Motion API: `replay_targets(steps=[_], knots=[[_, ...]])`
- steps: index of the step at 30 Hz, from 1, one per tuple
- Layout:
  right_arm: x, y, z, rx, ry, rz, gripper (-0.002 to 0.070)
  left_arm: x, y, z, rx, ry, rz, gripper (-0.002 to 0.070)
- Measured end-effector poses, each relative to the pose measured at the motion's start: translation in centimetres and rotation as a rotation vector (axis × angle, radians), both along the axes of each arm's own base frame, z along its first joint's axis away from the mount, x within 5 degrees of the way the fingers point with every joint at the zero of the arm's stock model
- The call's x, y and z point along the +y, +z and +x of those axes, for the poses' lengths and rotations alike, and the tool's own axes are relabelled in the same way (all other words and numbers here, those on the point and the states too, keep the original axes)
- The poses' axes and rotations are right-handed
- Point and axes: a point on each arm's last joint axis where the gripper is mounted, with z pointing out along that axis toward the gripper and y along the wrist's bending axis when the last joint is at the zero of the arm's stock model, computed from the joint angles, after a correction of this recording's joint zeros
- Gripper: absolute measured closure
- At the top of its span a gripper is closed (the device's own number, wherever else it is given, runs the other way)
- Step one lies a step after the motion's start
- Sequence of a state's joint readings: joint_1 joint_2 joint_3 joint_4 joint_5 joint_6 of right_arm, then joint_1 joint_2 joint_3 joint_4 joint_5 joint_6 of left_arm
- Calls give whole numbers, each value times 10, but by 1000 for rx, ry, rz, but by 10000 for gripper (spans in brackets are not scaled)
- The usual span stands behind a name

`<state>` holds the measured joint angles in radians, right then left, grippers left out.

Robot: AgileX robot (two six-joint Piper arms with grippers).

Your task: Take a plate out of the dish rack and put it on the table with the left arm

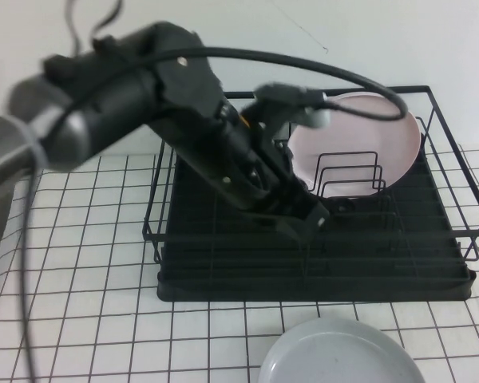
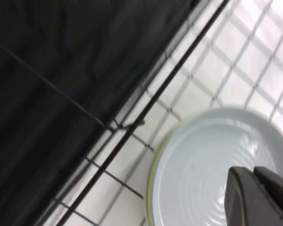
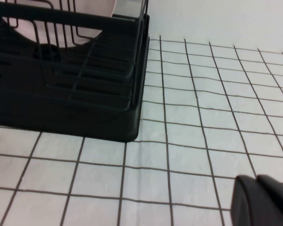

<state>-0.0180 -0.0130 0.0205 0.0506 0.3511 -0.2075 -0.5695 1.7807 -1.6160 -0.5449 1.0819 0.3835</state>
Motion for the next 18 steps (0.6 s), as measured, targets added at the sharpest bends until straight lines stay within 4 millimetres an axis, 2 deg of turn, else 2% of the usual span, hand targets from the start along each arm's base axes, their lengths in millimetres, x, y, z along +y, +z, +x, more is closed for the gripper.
replay_targets(steps=[3, 7, 11, 18], knots=[[0, 0, 0, 0, 0, 0, 678, 16, 26, -20, -114, 36, -48, 673], [0, 0, 0, 0, 0, 0, 678, 40, 38, -50, -230, 80, -97, 673], [0, 0, 0, 0, 0, 0, 678, 68, 38, -85, -369, 127, -142, 673], [0, 0, 0, 0, 0, 0, 678, 109, 13, -131, -538, 273, -226, 675]])
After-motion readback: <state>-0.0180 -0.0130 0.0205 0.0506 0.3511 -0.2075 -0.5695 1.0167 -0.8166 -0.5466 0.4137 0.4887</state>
